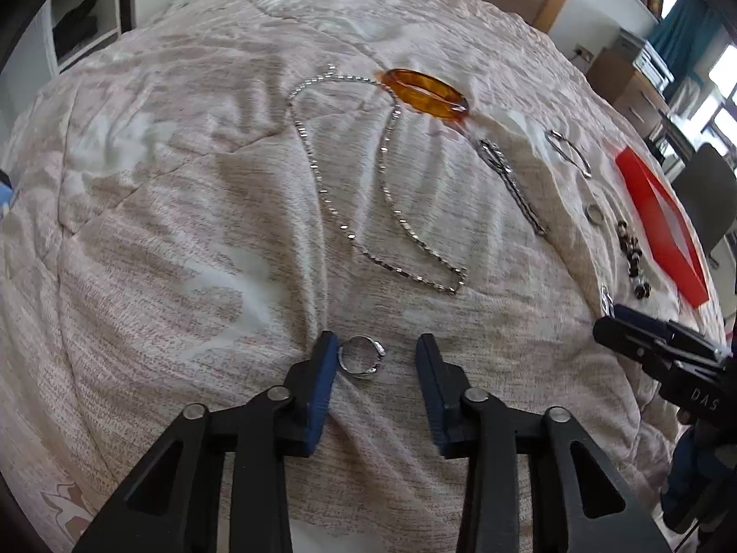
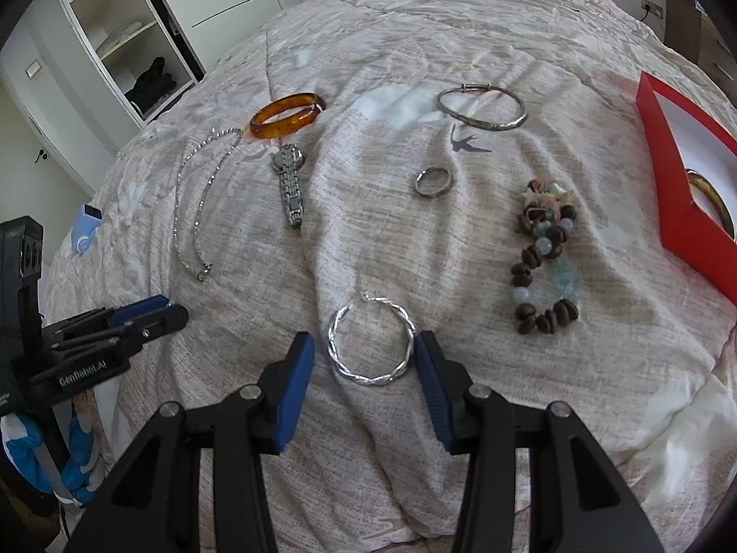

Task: Organize jewelry
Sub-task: 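Grasp a silver ring with the left gripper while the right grasps the second twisted hoop, then carry the ring and hoop over the red box with both grippers, then release the ring and hoop into the box with both grippers, then lift both tools away from the box toward the remaining jewelry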

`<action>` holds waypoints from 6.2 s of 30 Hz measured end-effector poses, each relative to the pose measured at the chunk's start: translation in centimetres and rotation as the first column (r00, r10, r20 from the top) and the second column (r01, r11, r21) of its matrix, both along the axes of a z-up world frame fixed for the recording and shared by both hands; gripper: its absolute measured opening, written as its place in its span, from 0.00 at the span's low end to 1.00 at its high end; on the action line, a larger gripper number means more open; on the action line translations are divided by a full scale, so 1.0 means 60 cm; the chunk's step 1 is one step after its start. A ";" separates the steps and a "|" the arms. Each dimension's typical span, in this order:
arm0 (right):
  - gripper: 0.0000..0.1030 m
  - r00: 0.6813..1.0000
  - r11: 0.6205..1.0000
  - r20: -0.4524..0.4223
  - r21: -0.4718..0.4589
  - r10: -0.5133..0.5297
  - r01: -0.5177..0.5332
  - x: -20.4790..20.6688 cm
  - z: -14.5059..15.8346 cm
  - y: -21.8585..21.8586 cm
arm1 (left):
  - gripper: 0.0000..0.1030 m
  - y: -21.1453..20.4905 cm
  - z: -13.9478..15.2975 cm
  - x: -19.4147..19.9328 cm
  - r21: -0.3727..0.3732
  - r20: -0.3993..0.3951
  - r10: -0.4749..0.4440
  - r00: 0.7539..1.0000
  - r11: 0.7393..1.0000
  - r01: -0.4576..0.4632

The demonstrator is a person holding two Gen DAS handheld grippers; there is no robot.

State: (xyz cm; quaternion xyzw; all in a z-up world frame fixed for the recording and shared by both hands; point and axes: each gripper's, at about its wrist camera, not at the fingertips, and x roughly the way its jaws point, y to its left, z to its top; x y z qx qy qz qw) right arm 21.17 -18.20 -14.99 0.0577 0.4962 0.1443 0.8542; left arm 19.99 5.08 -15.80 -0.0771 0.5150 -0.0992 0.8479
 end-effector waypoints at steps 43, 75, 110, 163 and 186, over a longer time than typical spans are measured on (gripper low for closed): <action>0.35 1.000 1.000 0.018 0.007 0.010 -0.010 -0.007 0.003 -0.001 | 0.20 -0.002 0.004 -0.005 0.034 0.014 -0.001 1.000 0.999 0.000; 0.35 0.962 0.985 0.213 0.044 -0.173 0.168 -0.107 0.184 -0.185 | 0.20 -0.196 0.198 -0.024 0.057 0.184 -0.164 0.969 0.986 0.156; 0.35 0.948 0.952 0.107 -0.035 -0.299 0.304 0.122 0.057 -0.559 | 0.20 -0.701 0.062 0.269 0.113 0.036 -0.362 0.932 0.928 0.356; 0.44 0.955 0.948 0.088 -0.122 -0.285 0.294 0.031 0.134 -0.512 | 0.49 -0.648 0.181 0.188 0.047 0.121 -0.318 0.940 0.948 0.315; 0.44 0.902 0.942 0.280 0.029 -0.329 0.335 -0.218 0.319 -0.381 | 0.54 -0.358 0.342 -0.034 0.134 0.277 -0.128 0.952 0.987 0.093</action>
